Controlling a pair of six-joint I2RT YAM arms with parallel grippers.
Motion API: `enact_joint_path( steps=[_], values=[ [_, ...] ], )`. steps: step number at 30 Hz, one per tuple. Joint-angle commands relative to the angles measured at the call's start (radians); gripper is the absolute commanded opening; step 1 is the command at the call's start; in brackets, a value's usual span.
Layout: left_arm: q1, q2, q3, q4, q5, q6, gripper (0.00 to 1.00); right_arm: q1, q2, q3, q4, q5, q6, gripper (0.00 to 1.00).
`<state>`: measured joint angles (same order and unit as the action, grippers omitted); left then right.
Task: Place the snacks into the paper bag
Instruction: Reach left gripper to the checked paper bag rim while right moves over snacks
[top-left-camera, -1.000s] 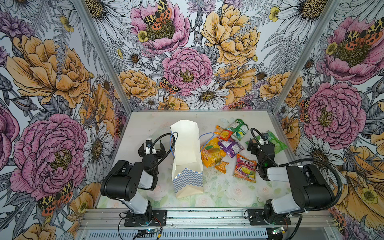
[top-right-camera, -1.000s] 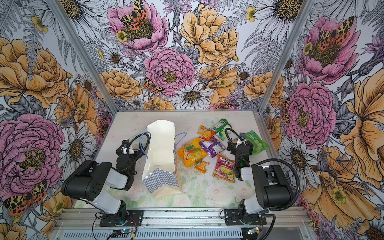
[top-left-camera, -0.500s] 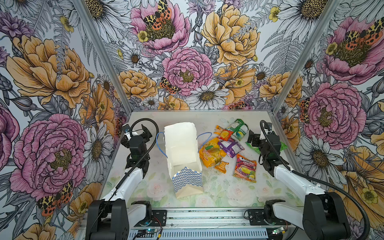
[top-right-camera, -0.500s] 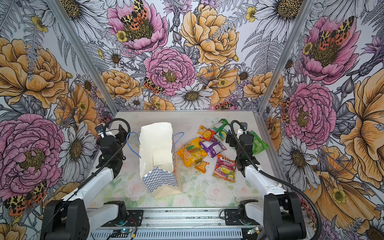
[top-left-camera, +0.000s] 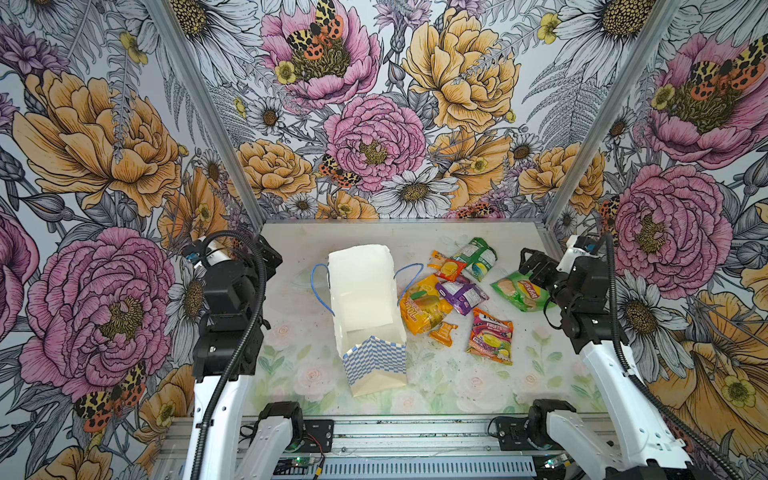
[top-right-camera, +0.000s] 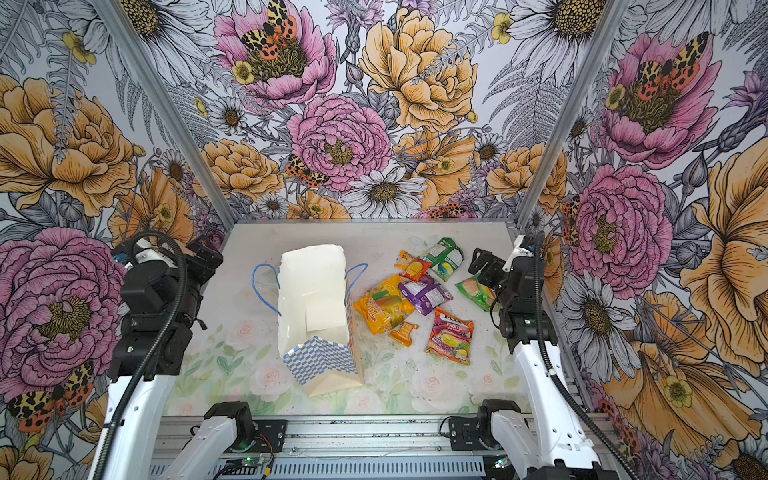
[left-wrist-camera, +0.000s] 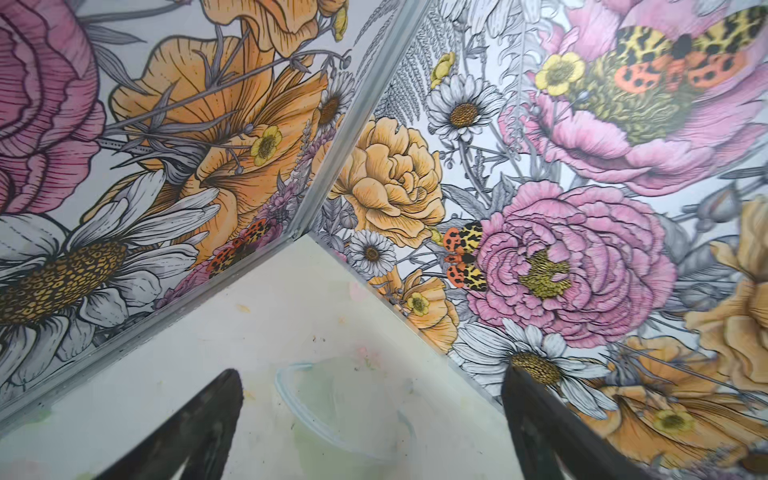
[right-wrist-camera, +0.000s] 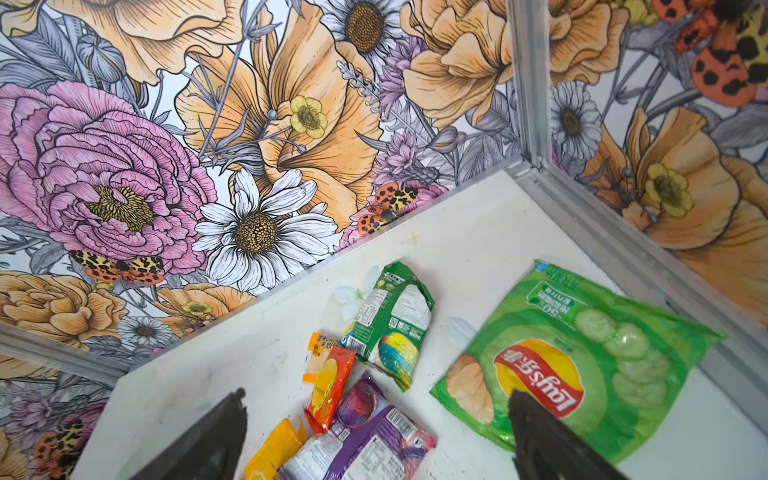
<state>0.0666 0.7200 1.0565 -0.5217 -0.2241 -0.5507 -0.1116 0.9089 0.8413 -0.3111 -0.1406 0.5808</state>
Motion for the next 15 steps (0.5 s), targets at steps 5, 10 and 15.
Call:
enact_joint_path(
  steps=[5,10,15],
  values=[
    [0.056,0.007,0.192,-0.361,0.403,0.061,0.99,-0.028,-0.001,0.149,-0.321,-0.149,0.031,0.96],
    [-0.005,0.013,0.377,-0.607,0.394,0.03,0.99,0.02,-0.034,0.248,-0.479,-0.092,0.007,0.96],
    [-0.163,-0.001,0.447,-0.725,0.435,-0.084,0.99,0.126,-0.039,0.349,-0.588,-0.04,-0.039,0.96]
  ],
)
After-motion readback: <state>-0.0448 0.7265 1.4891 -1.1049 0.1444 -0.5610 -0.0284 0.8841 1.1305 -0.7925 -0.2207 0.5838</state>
